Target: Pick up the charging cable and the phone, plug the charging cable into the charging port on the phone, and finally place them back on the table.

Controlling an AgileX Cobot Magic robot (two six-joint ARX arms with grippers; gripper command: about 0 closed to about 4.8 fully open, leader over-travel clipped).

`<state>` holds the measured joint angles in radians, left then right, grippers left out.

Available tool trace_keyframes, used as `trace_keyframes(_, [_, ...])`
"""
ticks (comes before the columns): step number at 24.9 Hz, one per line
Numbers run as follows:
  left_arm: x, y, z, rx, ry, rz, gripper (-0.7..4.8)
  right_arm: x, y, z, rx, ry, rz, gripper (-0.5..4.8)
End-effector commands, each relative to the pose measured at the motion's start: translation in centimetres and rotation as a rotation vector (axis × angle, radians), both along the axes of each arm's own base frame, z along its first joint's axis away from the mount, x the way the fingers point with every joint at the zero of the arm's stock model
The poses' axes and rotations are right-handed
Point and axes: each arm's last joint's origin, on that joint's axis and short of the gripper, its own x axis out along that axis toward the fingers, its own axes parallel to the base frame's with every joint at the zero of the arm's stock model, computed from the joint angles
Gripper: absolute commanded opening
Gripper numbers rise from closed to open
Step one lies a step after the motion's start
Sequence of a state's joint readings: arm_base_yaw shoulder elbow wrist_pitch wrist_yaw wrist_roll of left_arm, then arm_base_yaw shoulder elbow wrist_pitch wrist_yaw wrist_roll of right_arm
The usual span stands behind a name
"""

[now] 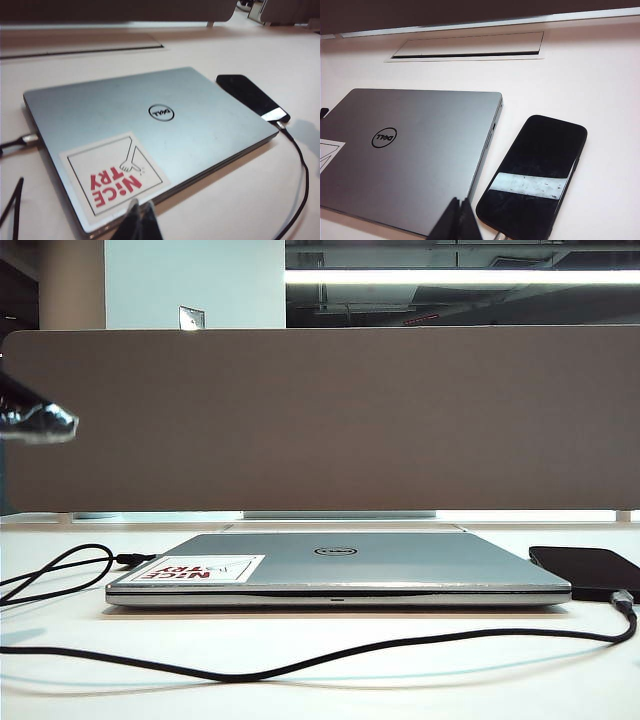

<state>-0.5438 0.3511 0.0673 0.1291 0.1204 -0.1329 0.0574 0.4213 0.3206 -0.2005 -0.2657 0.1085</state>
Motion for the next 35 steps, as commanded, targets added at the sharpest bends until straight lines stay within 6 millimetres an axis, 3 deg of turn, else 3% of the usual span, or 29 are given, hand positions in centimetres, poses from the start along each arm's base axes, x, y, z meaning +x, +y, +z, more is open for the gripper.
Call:
trace_keyframes(1, [-0.2,1.0,1.3,-0.045,-0.123,0.069,-0.05,0.0,0.0,0.4,0.005,-0.023,0.0,-0.05])
trace_keyframes(8, [-0.5,5.1,1.8,-0.048,-0.233,0.436,-0.05,0.0,0.0,0.4,0.004,-0.024,-0.002,-0.05])
trace_keyframes(12, [-0.6,5.9,1.3,-0.042,-0.252,0.52,-0.04,0.0,0.0,0.4,0.004,-0.024,-0.002,-0.05])
trace_keyframes(17, [-0.3,6.4,0.2,0.016,-0.227,0.563,-0.04,0.0,0.0,0.3,0.004,-0.02,-0.002,-0.05])
trace_keyframes(35, [-0.3,6.5,0.2,0.097,-0.266,0.569,-0.04,0.0,0.0,0.3,0.004,-0.02,-0.002,-0.05])
